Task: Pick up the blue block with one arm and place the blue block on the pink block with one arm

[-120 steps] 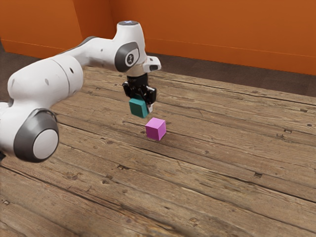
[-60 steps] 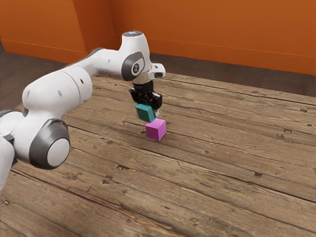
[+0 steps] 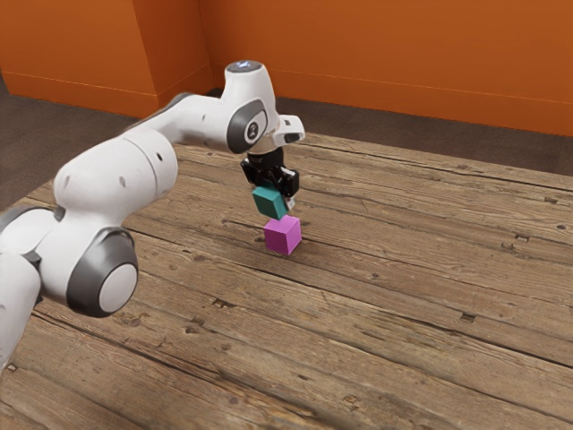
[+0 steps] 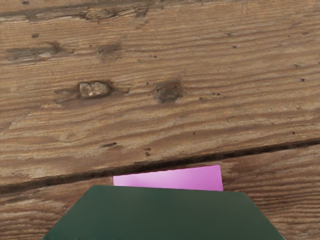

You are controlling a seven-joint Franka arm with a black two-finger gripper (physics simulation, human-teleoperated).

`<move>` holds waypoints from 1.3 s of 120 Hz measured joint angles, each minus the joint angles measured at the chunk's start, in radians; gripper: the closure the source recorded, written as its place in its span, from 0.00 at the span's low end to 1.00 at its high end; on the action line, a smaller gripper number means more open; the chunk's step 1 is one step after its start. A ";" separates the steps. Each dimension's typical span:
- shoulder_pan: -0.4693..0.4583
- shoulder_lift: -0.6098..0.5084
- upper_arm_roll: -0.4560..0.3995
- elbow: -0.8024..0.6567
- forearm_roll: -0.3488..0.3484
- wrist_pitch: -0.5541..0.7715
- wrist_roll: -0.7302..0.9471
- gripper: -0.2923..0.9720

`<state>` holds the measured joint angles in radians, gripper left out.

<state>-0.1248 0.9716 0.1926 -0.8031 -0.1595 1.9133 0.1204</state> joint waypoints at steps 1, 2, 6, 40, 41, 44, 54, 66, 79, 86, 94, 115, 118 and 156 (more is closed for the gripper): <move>-0.001 0.001 0.000 0.000 -0.001 0.002 0.000 0.48; -0.001 0.001 0.000 0.000 -0.002 0.003 0.000 0.48; -0.004 0.005 0.001 0.000 -0.006 0.008 0.000 0.48; -0.008 0.031 0.004 0.000 -0.019 0.042 -0.002 0.46; -0.008 0.032 0.004 0.000 -0.019 0.042 -0.002 0.46; -0.008 0.034 0.004 0.000 -0.019 0.044 -0.002 0.47; -0.007 0.037 0.008 -0.001 -0.025 0.050 -0.002 0.47; -0.007 0.037 0.014 -0.001 -0.034 0.054 -0.002 0.45; -0.009 0.036 0.030 -0.004 -0.055 0.056 -0.002 0.46; -0.011 0.034 0.033 -0.007 -0.063 0.056 -0.003 0.46; -0.017 0.030 0.036 -0.011 -0.068 0.054 -0.006 0.47; -0.022 0.027 0.048 -0.016 -0.071 0.033 -0.022 0.48; -0.022 0.027 0.048 -0.017 -0.071 0.030 -0.025 0.48; -0.022 0.027 0.050 -0.018 -0.083 0.017 -0.053 0.37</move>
<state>-0.1473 0.9985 0.2423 -0.8211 -0.2423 1.9306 0.0674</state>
